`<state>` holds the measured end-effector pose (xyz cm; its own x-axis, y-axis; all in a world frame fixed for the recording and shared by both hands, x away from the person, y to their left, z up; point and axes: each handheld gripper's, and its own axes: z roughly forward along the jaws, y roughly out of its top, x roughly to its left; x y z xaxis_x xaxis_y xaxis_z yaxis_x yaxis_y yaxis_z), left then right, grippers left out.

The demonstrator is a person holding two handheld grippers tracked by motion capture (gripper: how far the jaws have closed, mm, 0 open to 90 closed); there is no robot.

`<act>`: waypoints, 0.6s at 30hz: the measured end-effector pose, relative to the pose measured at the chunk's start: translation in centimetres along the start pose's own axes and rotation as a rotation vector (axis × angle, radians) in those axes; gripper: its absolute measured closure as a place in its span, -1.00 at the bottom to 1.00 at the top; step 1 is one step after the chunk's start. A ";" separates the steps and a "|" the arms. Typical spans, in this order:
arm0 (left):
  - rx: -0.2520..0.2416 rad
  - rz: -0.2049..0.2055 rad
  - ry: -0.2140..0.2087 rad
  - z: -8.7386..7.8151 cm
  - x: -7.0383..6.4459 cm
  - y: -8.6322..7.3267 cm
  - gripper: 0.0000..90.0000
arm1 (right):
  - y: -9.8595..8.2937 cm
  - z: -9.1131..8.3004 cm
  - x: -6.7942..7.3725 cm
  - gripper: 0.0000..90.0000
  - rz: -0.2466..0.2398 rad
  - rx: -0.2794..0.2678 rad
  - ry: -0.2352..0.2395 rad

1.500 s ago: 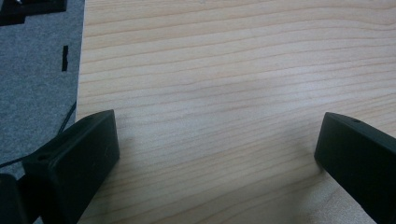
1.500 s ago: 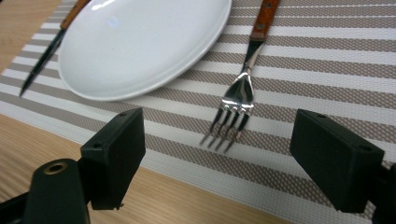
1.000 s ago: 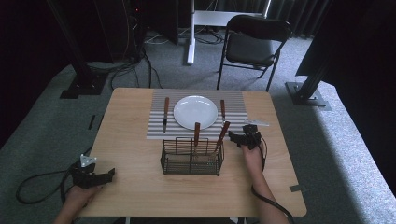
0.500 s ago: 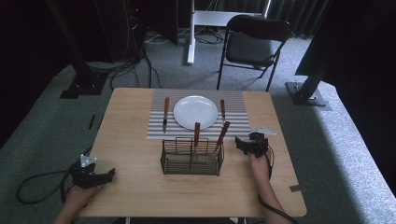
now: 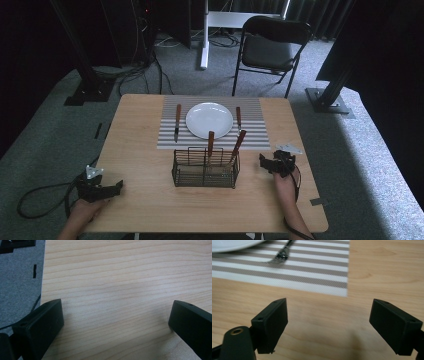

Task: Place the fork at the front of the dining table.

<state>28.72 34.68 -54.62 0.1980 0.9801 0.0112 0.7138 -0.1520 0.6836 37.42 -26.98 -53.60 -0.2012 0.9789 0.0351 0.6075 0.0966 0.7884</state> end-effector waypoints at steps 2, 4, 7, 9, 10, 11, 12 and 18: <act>0.000 0.000 0.000 0.0 0.0 0.0 -1.00 | -0.6 -0.4 -0.4 -0.68 0.011 0.003 -0.014; 0.000 0.000 0.000 0.0 0.0 0.0 -1.00 | -0.9 -0.6 -0.6 -0.68 -0.002 0.010 -0.034; 0.000 0.000 0.000 0.0 0.0 0.0 -1.00 | -1.4 -1.0 -1.1 -0.68 0.008 0.014 -0.065; 0.000 0.000 0.000 0.0 0.0 0.0 -1.00 | -1.8 -1.4 -1.3 -0.69 0.017 0.010 -0.087; 0.000 0.000 0.000 0.0 0.0 0.0 -1.00 | -2.0 -1.5 -1.4 -0.68 0.019 0.010 -0.092; 0.000 0.000 0.000 0.0 0.0 0.0 -1.00 | -2.1 -1.7 -1.5 -0.68 0.021 0.020 -0.086; 0.000 0.000 0.000 0.0 0.0 0.0 -1.00 | -2.2 -1.9 -1.5 -0.68 0.021 0.023 -0.093; 0.000 0.000 0.000 0.0 0.0 0.0 -1.00 | -3.4 -2.8 -2.0 -0.68 0.022 0.036 -0.103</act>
<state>28.72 34.68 -54.62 0.1979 0.9802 0.0112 0.7138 -0.1519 0.6836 33.66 -29.79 -54.65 -0.1083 0.9940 -0.0124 0.6384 0.0791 0.7656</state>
